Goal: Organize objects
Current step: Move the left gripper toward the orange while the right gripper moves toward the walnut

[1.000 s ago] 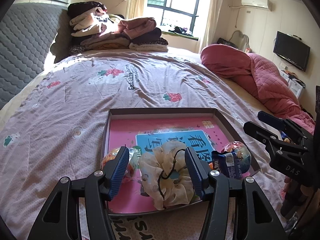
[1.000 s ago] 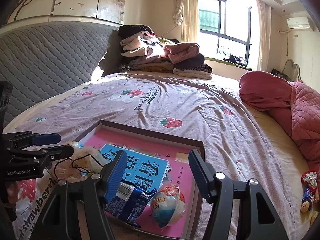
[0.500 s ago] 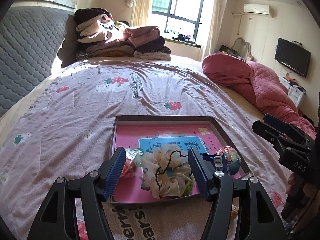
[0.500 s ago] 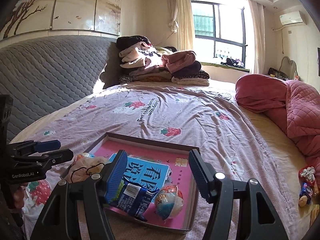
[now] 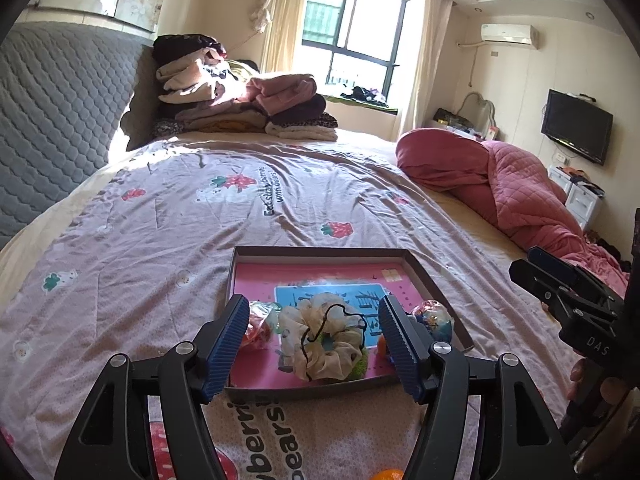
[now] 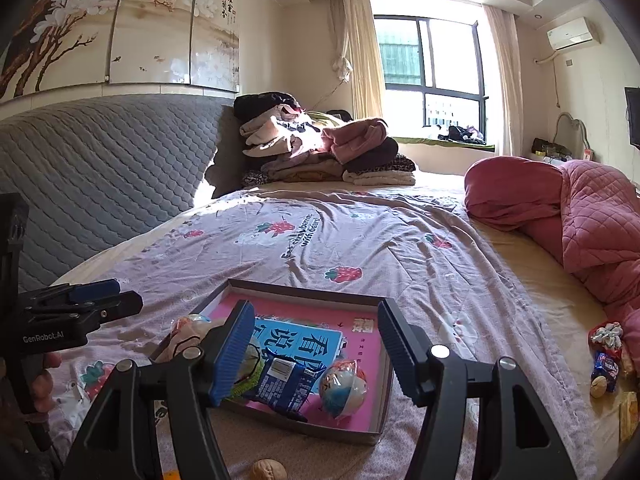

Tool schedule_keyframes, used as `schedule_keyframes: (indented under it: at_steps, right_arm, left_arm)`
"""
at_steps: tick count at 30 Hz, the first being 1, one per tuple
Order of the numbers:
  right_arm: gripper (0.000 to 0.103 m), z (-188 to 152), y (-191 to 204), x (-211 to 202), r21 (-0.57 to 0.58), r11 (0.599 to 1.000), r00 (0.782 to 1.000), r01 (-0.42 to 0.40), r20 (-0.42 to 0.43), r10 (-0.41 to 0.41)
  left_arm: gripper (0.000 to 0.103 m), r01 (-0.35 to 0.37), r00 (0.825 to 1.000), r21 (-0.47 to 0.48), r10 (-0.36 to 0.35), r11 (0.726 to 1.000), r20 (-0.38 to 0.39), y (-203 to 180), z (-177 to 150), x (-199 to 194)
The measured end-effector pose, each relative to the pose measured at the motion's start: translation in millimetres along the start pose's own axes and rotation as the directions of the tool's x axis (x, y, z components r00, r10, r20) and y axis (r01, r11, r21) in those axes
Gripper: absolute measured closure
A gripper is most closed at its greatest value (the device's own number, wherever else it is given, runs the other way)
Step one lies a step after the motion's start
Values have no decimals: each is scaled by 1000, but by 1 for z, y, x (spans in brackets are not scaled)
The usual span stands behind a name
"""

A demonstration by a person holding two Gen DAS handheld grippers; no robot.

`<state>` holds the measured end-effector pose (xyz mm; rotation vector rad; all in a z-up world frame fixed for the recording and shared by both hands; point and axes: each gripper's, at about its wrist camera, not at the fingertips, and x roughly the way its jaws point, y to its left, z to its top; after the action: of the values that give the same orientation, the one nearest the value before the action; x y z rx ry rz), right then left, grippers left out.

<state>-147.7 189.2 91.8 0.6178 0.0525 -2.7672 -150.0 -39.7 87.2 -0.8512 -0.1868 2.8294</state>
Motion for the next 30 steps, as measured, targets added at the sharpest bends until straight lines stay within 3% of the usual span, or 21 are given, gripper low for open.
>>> schedule_keyframes:
  at_steps: [15,30]
  right_arm:
    - [39,-24,17,-20,-6,1000,999,-24,-29,24]
    - [39,-40,22,-29,-7,999,998,-39,-52,38]
  left_arm:
    - [34,-24,1000,36,24,999,1,-13,-18,-19]
    - [34,-75,996,36,77,997,-55,-7,-50,-24]
